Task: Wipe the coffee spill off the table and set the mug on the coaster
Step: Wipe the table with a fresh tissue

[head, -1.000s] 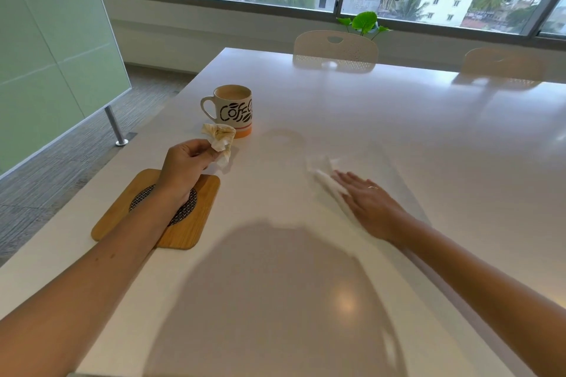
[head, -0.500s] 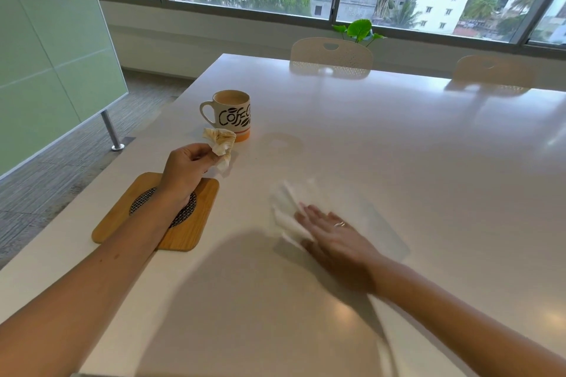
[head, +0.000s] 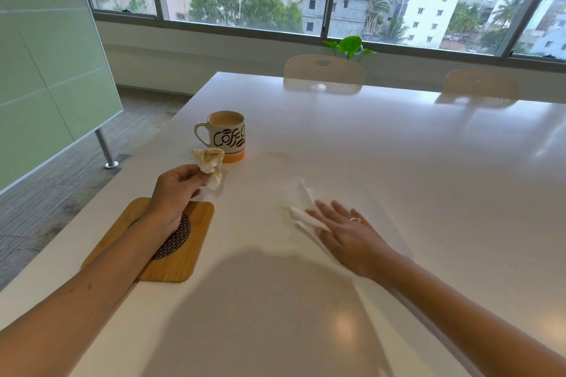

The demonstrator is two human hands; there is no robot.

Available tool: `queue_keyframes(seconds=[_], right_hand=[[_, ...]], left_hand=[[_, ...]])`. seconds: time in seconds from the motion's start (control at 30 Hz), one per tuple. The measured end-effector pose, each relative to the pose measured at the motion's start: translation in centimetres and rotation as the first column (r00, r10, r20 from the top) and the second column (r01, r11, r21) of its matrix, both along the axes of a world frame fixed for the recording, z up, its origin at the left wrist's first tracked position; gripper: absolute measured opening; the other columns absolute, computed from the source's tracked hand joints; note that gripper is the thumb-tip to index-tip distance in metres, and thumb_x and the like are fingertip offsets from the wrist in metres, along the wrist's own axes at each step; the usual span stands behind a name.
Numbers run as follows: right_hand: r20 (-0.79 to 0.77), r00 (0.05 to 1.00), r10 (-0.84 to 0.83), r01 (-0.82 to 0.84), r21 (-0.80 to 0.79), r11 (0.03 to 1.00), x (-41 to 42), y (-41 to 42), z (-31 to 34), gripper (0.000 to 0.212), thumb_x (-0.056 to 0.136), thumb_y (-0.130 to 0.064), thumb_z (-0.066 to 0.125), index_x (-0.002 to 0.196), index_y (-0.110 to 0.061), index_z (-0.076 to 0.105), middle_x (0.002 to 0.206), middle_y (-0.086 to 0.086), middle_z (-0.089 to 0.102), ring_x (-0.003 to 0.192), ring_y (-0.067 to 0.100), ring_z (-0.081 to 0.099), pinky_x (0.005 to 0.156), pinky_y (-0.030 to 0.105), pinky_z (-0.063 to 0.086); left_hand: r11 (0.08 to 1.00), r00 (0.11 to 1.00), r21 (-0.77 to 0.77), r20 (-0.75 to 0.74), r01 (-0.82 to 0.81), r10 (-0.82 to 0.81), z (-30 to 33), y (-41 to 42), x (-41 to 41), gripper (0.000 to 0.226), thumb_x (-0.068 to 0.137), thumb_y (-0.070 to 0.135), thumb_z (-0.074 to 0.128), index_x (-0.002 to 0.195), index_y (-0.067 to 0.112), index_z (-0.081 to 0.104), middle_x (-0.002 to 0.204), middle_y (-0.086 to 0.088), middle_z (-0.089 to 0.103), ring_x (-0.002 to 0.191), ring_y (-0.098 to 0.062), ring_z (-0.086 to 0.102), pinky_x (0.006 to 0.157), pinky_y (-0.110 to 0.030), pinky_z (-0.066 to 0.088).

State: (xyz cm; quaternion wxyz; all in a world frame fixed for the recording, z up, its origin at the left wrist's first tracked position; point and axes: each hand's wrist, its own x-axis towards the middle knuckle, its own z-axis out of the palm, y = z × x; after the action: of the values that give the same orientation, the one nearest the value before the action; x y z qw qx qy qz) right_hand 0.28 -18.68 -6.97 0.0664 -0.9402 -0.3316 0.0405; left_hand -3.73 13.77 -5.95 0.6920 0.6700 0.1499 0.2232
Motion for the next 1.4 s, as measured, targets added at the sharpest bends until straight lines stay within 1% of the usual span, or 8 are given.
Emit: queue_keyframes(seconds=[0.27, 0.4, 0.53, 0.63, 0.77, 1.13, 1.23, 1.4], right_hand=[[0.008, 0.991, -0.134, 0.133, 0.081, 0.988, 7.3, 3.2, -0.2, 0.050, 0.100, -0.028, 0.025, 0.147, -0.013, 0.023, 0.156, 0.007, 0.022, 0.146, 0.018, 0.014, 0.117, 0.034, 0.014], [0.014, 0.982, -0.189, 0.187, 0.063, 0.980, 10.5, 7.0, -0.1, 0.052, 0.098, -0.033, 0.022, 0.146, -0.015, 0.022, 0.158, 0.008, 0.017, 0.146, 0.020, 0.012, 0.117, 0.038, 0.014], [0.022, 0.977, -0.211, 0.210, 0.042, 0.977, 13.0, 10.4, -0.1, 0.052, 0.096, -0.042, 0.020, 0.146, -0.031, 0.018, 0.159, 0.000, 0.012, 0.146, 0.024, 0.011, 0.116, 0.041, 0.013], [0.013, 0.984, -0.176, 0.176, -0.008, 0.984, 14.5, 12.7, -0.1, 0.052, 0.095, -0.048, 0.016, 0.146, -0.041, 0.011, 0.160, -0.005, 0.006, 0.146, 0.023, 0.007, 0.116, 0.041, 0.010], [-0.012, 0.996, -0.094, 0.093, -0.016, 0.995, 15.2, 15.7, -0.1, 0.054, 0.096, -0.046, 0.010, 0.149, -0.031, 0.010, 0.159, -0.007, 0.005, 0.146, 0.014, 0.004, 0.117, 0.037, 0.007], [0.001, 0.940, 0.340, -0.339, 0.101, 0.935, 7.6, 11.2, -0.2, 0.048, 0.100, -0.031, 0.026, 0.148, -0.025, 0.022, 0.155, -0.011, 0.015, 0.142, 0.000, 0.006, 0.116, 0.020, 0.006], [0.021, 0.947, 0.321, -0.322, 0.081, 0.943, 8.1, 9.1, 0.1, 0.047, 0.101, -0.030, 0.027, 0.148, -0.025, 0.022, 0.154, -0.012, 0.014, 0.139, -0.004, 0.004, 0.111, 0.010, 0.002], [0.011, 0.992, 0.122, -0.122, -0.010, 0.992, 12.5, 8.7, -0.1, 0.052, 0.101, -0.038, 0.020, 0.150, -0.023, 0.013, 0.159, -0.003, 0.012, 0.145, 0.007, 0.005, 0.114, 0.021, 0.005]], left_hand=[[0.994, 0.994, 0.036, 0.033, -0.108, 0.106, -0.3, 1.0, 0.1, 0.005, 0.079, 0.025, 0.074, 0.081, 0.028, 0.071, 0.070, 0.013, 0.073, 0.062, -0.004, 0.066, 0.057, -0.014, 0.050], [0.993, 0.995, 0.072, 0.038, -0.090, 0.087, -0.3, 2.4, 0.4, 0.007, 0.080, 0.021, 0.073, 0.086, 0.024, 0.072, 0.071, 0.010, 0.072, 0.063, -0.005, 0.065, 0.057, -0.013, 0.051], [0.993, 0.997, 0.089, 0.042, -0.075, 0.071, -0.2, 3.3, 1.2, 0.012, 0.083, 0.017, 0.070, 0.095, 0.016, 0.072, 0.084, 0.001, 0.071, 0.073, -0.009, 0.064, 0.059, -0.012, 0.051], [0.995, 0.997, 0.080, 0.040, -0.063, 0.060, -0.2, 3.5, 1.6, 0.015, 0.083, 0.018, 0.069, 0.097, 0.015, 0.071, 0.089, -0.001, 0.072, 0.078, -0.010, 0.064, 0.061, -0.015, 0.052], [0.999, 0.999, 0.041, 0.031, -0.019, 0.018, -0.3, 3.5, 1.7, 0.011, 0.082, 0.018, 0.069, 0.092, 0.022, 0.071, 0.089, 0.000, 0.073, 0.084, -0.013, 0.066, 0.075, -0.027, 0.054], [1.000, 0.998, 0.002, 0.057, -0.005, 0.005, -0.4, 3.7, 1.6, 0.010, 0.082, 0.020, 0.068, 0.090, 0.024, 0.072, 0.082, 0.007, 0.075, 0.080, -0.004, 0.068, 0.068, -0.017, 0.054], [1.000, 0.998, 0.008, 0.063, -0.002, 0.002, -0.5, 3.7, 1.5, 0.010, 0.083, 0.018, 0.068, 0.088, 0.026, 0.072, 0.082, 0.008, 0.075, 0.081, -0.005, 0.068, 0.066, -0.015, 0.054], [1.000, 0.997, -0.001, 0.081, 0.016, -0.016, -0.4, 3.7, 1.4, 0.011, 0.081, 0.021, 0.069, 0.083, 0.030, 0.074, 0.086, 0.005, 0.075, 0.083, -0.007, 0.069, 0.067, -0.016, 0.054]])
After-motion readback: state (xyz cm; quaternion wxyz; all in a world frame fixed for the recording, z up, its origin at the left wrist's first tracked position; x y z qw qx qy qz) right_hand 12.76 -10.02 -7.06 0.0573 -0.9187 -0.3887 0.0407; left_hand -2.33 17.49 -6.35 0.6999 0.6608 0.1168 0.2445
